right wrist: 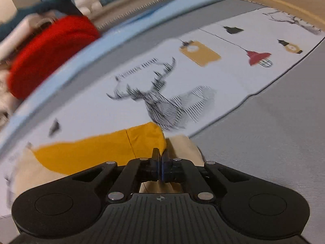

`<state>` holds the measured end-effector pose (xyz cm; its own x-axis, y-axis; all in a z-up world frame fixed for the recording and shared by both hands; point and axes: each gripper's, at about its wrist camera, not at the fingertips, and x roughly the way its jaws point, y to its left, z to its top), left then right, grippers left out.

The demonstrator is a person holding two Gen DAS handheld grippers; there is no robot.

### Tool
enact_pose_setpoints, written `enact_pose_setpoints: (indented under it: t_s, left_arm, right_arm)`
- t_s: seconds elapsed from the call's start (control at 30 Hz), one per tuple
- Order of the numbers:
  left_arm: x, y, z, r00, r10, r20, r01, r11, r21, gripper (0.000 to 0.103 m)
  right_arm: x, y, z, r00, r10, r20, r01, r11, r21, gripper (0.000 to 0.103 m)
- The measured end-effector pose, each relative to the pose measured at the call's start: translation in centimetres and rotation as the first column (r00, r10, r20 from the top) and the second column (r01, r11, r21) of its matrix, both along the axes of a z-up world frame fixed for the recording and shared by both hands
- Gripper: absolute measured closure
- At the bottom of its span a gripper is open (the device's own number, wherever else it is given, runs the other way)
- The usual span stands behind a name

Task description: Fold large clothes

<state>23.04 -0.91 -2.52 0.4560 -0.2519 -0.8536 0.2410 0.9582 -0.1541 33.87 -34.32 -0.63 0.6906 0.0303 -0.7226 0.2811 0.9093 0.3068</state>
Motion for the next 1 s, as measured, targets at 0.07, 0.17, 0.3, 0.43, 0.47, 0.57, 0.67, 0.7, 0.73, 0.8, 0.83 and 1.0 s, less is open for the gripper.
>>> enact_pose_setpoints:
  t_s: [0.07,0.17,0.3,0.43,0.47,0.57,0.67,0.7,0.73,0.8,0.83,1.0]
  left_arm:
    - [-0.3,0.4,-0.1,1.000,-0.002,-0.004,0.002,1.000,-0.003,0.031]
    - [-0.7,1.2,-0.1,1.000,-0.001,-0.011,0.000,1.000,-0.017,0.031]
    - [-1.4,1.5,-0.1,1.000,-0.007,-0.006,0.007,1.000,-0.014,0.030]
    - [-2.1,1.4,0.0,1.000,0.000,0.004,0.000,1.000,-0.005,0.030]
    - [-2.2,1.4,0.0,1.000,0.000,0.006,0.000,1.000,-0.003,0.030]
    - [-2.7,1.3,-0.1,1.000,0.005,0.007,-0.005,1.000,0.002,0.030]
    - [-2.9,1.3,-0.1,1.000,0.005,0.008,-0.005,1.000,0.006,0.030]
    - [-2.9,1.2,-0.1,1.000,0.002,0.008,-0.002,1.000,0.009,0.030]
    - [-3.0,1.2,-0.1,1.000,-0.001,0.007,0.000,1.000,0.010,0.030]
    - [-2.9,1.3,-0.1,1.000,-0.004,-0.006,0.004,1.000,0.000,0.030]
    - [-2.8,1.4,-0.1,1.000,-0.001,-0.015,0.001,1.000,-0.010,0.030]
    - [-2.3,2.6,0.8,0.995,0.095,0.014,-0.094,0.993,-0.066,0.030]
  right_arm:
    - [-0.5,0.3,0.7,1.000,-0.001,0.016,0.001,1.000,-0.029,0.092]
    - [-2.3,0.8,2.7,0.997,-0.005,0.075,0.013,0.995,-0.100,0.081]
    - [-5.6,1.3,5.1,0.981,0.151,0.120,-0.146,0.988,-0.052,0.081]
    - [-9.0,2.9,4.3,0.940,0.340,-0.029,-0.340,0.940,-0.027,0.081]
    - [-10.0,3.4,3.5,0.928,0.358,-0.107,-0.366,0.928,-0.069,0.081]
    - [-13.2,3.8,1.2,0.906,0.358,-0.226,-0.397,0.904,-0.159,0.080]
    - [-15.5,3.0,0.6,0.903,0.340,-0.262,-0.389,0.907,-0.165,0.080]
    - [-16.1,2.6,0.6,0.899,0.342,-0.273,-0.393,0.906,-0.161,0.080]
    - [-16.5,2.5,0.6,0.891,0.349,-0.290,-0.404,0.901,-0.160,0.079]
    - [-17.0,2.4,0.7,0.867,0.368,-0.336,-0.442,0.880,-0.176,0.073]
    - [-17.2,2.4,0.9,0.857,0.376,-0.353,-0.458,0.870,-0.185,0.071]
    - [-16.1,0.0,3.5,0.899,0.368,-0.237,-0.407,0.902,-0.142,0.067]
